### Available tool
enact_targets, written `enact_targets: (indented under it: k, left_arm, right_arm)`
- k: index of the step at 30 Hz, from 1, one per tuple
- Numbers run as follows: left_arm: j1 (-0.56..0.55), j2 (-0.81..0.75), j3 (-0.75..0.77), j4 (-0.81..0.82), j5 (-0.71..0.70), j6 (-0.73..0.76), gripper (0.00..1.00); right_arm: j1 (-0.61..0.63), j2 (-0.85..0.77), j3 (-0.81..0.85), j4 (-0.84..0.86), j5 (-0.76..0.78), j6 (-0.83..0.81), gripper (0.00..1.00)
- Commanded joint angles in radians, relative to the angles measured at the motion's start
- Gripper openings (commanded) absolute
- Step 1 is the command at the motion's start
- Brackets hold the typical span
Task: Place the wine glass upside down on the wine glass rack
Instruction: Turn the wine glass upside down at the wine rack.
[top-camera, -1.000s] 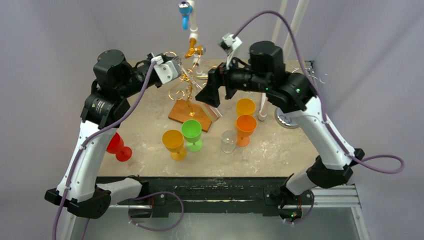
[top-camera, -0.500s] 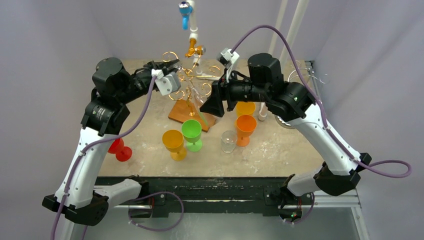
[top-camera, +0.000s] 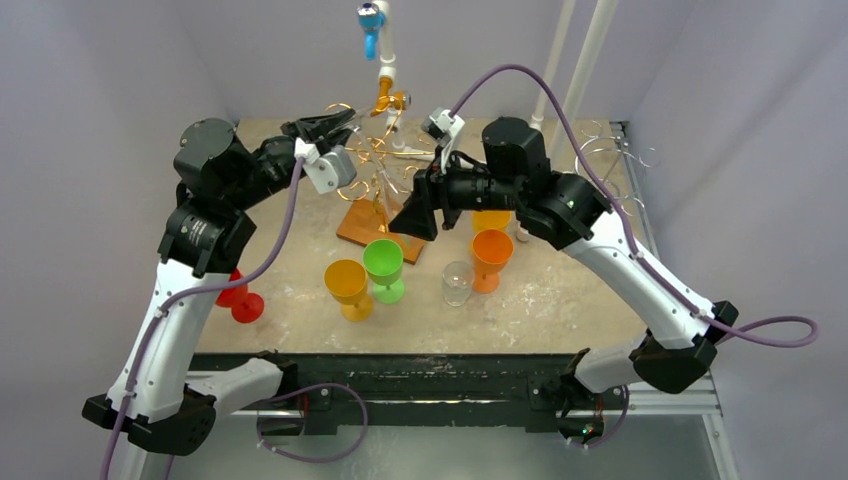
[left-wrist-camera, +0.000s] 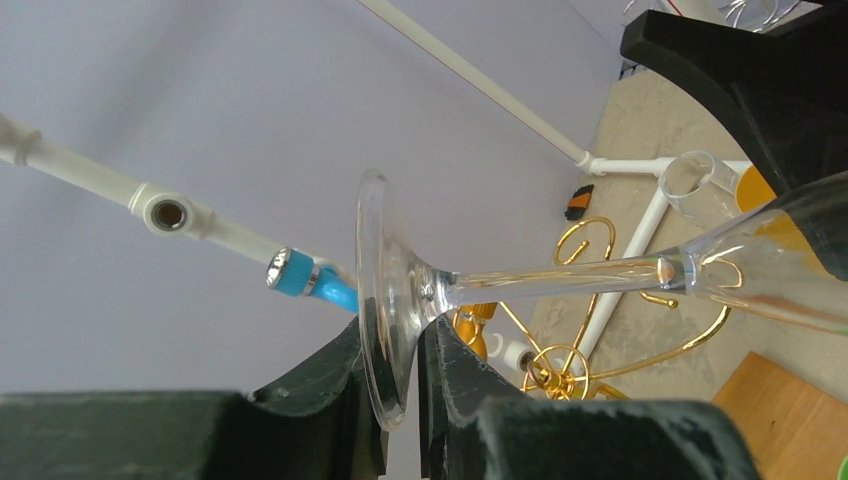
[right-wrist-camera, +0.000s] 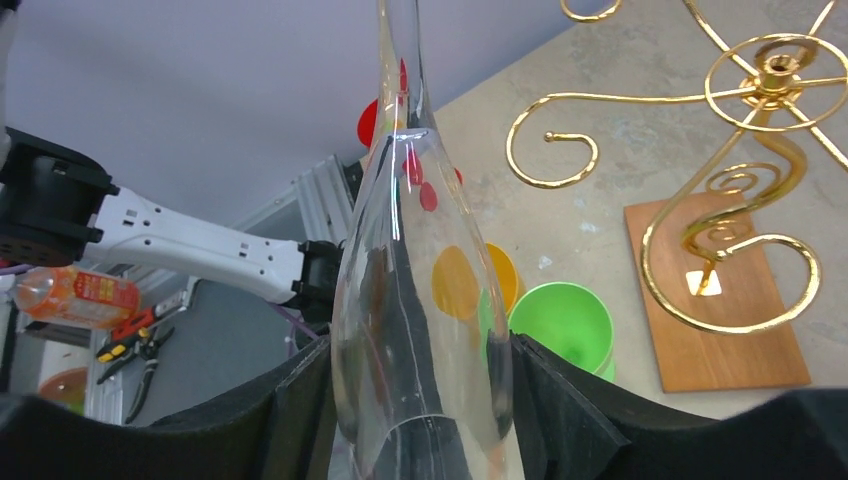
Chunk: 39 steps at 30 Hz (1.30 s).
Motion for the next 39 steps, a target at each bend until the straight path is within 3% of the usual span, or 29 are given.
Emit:
enact_targets:
  k: [1,5,6,9,10,13,16,24,39]
  left_arm:
    - [-0.001,-0.031,-0.005,0.060,0.051,-0.013,0.00]
    - [-0.001,-0.036,-0.005,0.029,0.050,-0.016,0.00]
    - [-0.001,-0.037,-0.002,0.013,0.050,-0.020,0.14]
    - [-0.001,-0.038,0.014,-0.058,0.042,-0.033,0.69]
    - [-0.001,-0.039,0.020,-0.087,0.037,-0.032,0.81]
    - [-0.001,-0.041,0.037,-0.174,0.010,-0.048,0.91]
    - [-0.001,-0.028,0.068,-0.250,-0.041,-0.104,0.93]
    - [0.000,0.019,0.150,-0.444,-0.249,-0.229,0.86]
    - [0.000,0.090,0.098,-0.468,-0.595,-0.360,0.66]
  right_arm:
    - [0.011,-0.035,-0.064,0.144,-0.005,0.053,0.55]
    - [0.015,-0.077,-0.164,0.244,0.036,0.097,0.20]
    - [0.017,-0.089,-0.191,0.260,0.054,0.103,0.16]
    - [0.016,-0.132,-0.265,0.296,0.123,0.108,0.13]
    - [0.017,-0.148,-0.293,0.307,0.149,0.107,0.12]
    - [0.017,-0.203,-0.379,0.346,0.219,0.110,0.08]
    - [0.017,-0.241,-0.460,0.384,0.279,0.122,0.08]
    - [0.017,-0.274,-0.612,0.505,0.363,0.110,0.03]
    - [0.036,-0.203,-0.640,0.583,0.424,0.056,0.01]
